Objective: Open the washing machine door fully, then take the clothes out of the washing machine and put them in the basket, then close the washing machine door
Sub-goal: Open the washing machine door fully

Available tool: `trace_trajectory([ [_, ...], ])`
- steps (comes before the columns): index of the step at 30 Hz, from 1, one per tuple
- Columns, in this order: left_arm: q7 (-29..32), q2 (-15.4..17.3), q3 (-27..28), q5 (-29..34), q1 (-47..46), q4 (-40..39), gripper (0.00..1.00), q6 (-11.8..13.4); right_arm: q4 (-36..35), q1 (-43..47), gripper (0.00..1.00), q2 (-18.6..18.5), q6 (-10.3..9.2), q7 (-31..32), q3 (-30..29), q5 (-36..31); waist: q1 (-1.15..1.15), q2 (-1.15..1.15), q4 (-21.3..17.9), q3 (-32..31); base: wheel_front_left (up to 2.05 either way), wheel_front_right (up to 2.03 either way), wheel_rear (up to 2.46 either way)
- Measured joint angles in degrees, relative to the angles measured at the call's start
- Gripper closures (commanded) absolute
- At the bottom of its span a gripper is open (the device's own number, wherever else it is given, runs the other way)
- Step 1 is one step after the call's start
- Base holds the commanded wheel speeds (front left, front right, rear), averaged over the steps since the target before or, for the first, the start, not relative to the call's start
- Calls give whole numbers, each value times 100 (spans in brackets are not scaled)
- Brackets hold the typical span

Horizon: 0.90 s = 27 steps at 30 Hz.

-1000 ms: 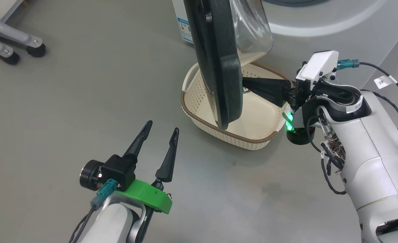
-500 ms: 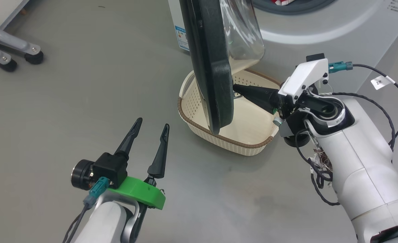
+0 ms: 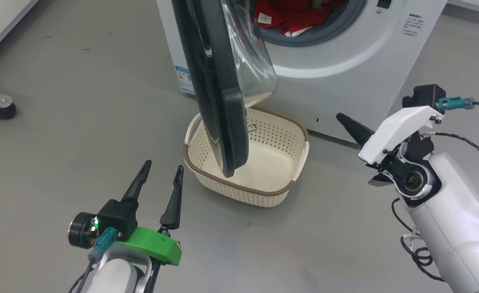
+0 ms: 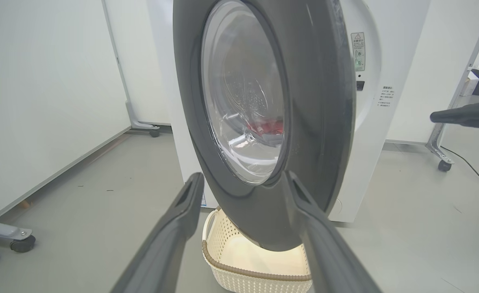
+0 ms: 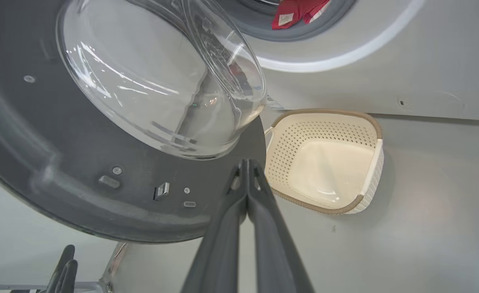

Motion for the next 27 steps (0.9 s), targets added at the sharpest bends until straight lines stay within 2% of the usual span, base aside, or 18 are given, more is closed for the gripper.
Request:
trace_trajectory([
  [1,0,0,0,0,0,0,0,0,0,0,100,0,0,0,0,0,0,0,0,0,0,0,0],
  [3,0,92,97,84,99,2,0,0,-213,193,100,-71,0,-604,-21,-359,0,0,-194,-113,0,0,0],
  [6,0,141,182,110,186,0,0,0,-407,403,100,-145,-1,-1155,-23,-727,0,0,-405,-213,0,0,0],
  [15,0,224,492,112,431,-24,0,1,-870,1106,100,-740,-38,-2513,259,-2214,0,0,-1021,-468,0,0,0],
  [19,0,227,560,122,514,-34,0,1,-951,1524,100,-879,-291,-2953,287,-2562,0,0,-1243,-567,0,0,0],
  [24,0,223,636,151,630,-79,0,1,-1074,2051,100,-889,-616,-3395,233,-2657,0,0,-1451,-687,0,0,0],
  [27,0,218,684,151,669,-102,0,1,-1188,2242,100,-900,-743,-3499,210,-2809,0,0,-1541,-731,0,0,0],
])
